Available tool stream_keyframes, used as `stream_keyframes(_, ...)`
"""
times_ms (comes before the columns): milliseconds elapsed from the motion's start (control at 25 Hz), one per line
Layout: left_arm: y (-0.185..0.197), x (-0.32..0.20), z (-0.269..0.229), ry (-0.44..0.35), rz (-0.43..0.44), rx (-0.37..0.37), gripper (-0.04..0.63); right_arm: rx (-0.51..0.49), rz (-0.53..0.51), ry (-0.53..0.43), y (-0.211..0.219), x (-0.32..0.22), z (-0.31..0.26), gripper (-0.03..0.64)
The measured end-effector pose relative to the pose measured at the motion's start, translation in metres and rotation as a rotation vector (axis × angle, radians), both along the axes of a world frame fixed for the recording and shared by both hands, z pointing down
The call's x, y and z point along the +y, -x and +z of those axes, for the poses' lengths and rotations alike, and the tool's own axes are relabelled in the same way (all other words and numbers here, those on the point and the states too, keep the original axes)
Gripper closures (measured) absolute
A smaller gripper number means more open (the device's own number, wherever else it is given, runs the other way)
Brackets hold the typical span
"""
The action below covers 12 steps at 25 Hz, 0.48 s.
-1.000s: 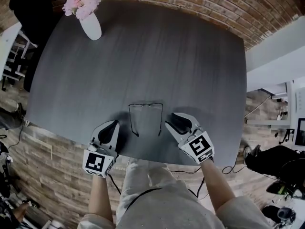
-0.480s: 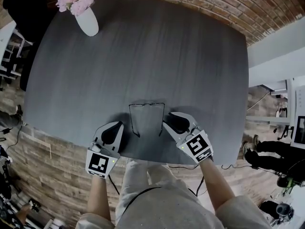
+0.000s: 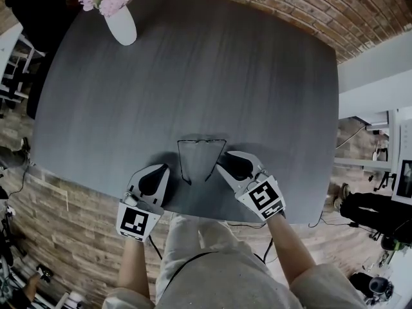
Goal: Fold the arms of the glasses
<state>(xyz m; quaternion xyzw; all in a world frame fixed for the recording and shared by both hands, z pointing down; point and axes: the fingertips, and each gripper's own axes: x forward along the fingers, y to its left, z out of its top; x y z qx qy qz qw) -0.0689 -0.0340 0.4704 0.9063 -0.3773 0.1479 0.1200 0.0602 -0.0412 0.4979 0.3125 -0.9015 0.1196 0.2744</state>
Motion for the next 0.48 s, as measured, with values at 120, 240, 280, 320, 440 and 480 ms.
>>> stream_keyframes(120, 0.001, -0.001, -0.001, 0.003, -0.007, 0.005, 0.597, -0.003, -0.01, 0.001, 0.005, -0.001, 0.0, 0.495)
stream_keyframes(240, 0.002, 0.0, -0.001, 0.002, -0.011, 0.003, 0.597, -0.007, -0.017, 0.004, 0.01, -0.002, 0.001, 0.503)
stream_keyframes(280, 0.003, 0.0, 0.0, 0.003, -0.013, 0.002, 0.597, -0.009, -0.018, 0.005, 0.011, -0.003, 0.001, 0.505)
stream_keyframes(320, 0.004, 0.0, 0.0, 0.003, -0.014, 0.002, 0.597, -0.011, -0.019, 0.006, 0.012, -0.003, 0.001, 0.506)
stream_keyframes(440, 0.005, 0.0, 0.001, 0.005, -0.02, 0.002, 0.597, -0.017, -0.017, 0.01, 0.015, -0.007, 0.002, 0.517)
stream_keyframes(480, 0.006, 0.0, 0.001, 0.006, -0.023, 0.002, 0.597, -0.02, -0.015, 0.011, 0.016, -0.008, 0.002, 0.523)
